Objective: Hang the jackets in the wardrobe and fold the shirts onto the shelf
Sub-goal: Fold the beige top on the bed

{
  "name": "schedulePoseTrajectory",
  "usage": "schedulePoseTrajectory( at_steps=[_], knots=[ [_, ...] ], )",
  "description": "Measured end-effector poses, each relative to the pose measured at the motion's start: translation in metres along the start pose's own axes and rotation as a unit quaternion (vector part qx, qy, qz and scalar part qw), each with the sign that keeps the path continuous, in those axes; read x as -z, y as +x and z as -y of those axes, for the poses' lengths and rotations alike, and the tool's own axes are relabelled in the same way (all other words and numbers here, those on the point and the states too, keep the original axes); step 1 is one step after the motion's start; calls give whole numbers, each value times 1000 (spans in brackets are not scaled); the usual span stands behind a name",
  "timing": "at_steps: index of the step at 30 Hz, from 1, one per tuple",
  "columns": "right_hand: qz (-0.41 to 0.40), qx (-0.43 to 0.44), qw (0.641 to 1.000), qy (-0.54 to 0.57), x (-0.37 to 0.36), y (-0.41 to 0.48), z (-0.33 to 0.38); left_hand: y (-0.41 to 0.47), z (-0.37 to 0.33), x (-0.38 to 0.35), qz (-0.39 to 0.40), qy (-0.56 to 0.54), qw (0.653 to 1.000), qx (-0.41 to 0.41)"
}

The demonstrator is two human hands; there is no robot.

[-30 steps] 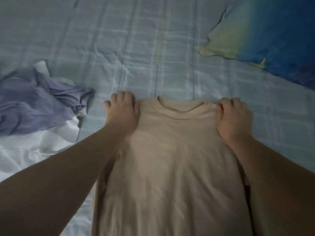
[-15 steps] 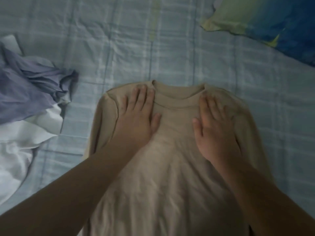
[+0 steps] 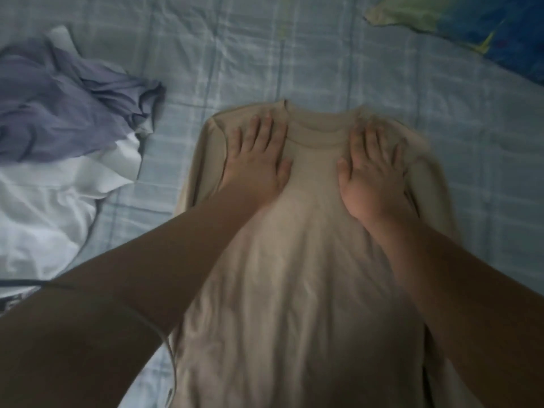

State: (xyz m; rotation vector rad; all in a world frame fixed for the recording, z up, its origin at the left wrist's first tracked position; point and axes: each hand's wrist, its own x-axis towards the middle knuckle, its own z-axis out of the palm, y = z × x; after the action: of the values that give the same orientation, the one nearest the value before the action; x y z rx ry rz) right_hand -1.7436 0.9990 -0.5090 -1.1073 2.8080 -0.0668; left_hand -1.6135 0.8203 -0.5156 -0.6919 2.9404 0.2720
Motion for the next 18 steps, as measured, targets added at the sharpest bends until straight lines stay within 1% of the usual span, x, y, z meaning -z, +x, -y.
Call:
schedulePoseTrajectory(
  at_steps=[2,5,7,12,15,18],
  knots=[
    [-27,18,999,5,10,-28,8,-35,-5,4,1,-10,1000,-13],
    [-73,52,996,26,13,-101,24,-115,-21,0,-1,-64,998,-18],
    [-59,67,995,49,10,-164,33,-175,-31,-7,7,-71,997,-10],
    [19,91,995,38,-9,-309,32,-301,-51,-29,18,-54,998,11],
    [37,78,996,0,-24,-353,17,-346,-46,-46,14,-28,999,12],
    [41,74,996,-25,-41,-372,-3,-365,-29,-61,33,6,999,-9]
  ],
)
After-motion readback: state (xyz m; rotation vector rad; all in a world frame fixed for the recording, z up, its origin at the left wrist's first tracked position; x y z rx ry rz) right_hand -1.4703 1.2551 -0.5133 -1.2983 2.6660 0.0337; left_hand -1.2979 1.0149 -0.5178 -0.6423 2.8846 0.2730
